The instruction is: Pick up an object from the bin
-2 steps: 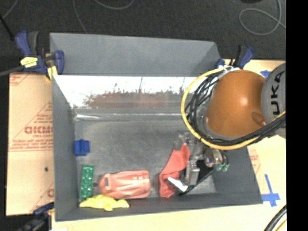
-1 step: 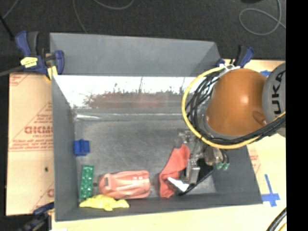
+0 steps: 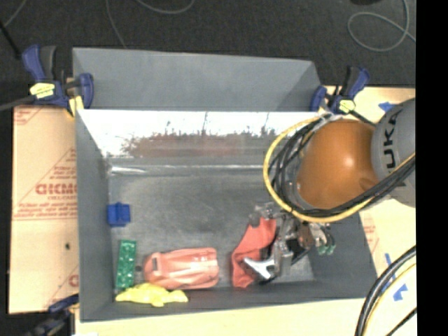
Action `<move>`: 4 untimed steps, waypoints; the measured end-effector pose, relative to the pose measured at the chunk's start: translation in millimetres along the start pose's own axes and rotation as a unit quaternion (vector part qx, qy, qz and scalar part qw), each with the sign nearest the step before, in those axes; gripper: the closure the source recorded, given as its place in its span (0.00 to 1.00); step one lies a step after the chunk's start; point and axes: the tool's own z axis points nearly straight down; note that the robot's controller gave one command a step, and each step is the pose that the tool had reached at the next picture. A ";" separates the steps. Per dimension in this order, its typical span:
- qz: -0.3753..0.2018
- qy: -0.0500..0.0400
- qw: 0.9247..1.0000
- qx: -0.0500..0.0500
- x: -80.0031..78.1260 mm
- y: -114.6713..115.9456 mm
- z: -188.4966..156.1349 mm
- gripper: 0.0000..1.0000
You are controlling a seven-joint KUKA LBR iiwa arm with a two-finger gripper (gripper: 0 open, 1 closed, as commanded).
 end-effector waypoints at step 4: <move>-0.395 -0.004 0.919 0.003 0.2 -73.2 91.8 1.00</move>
Offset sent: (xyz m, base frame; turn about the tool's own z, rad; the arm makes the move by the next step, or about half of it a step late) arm 0.0099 -0.0412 -0.0460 -0.5780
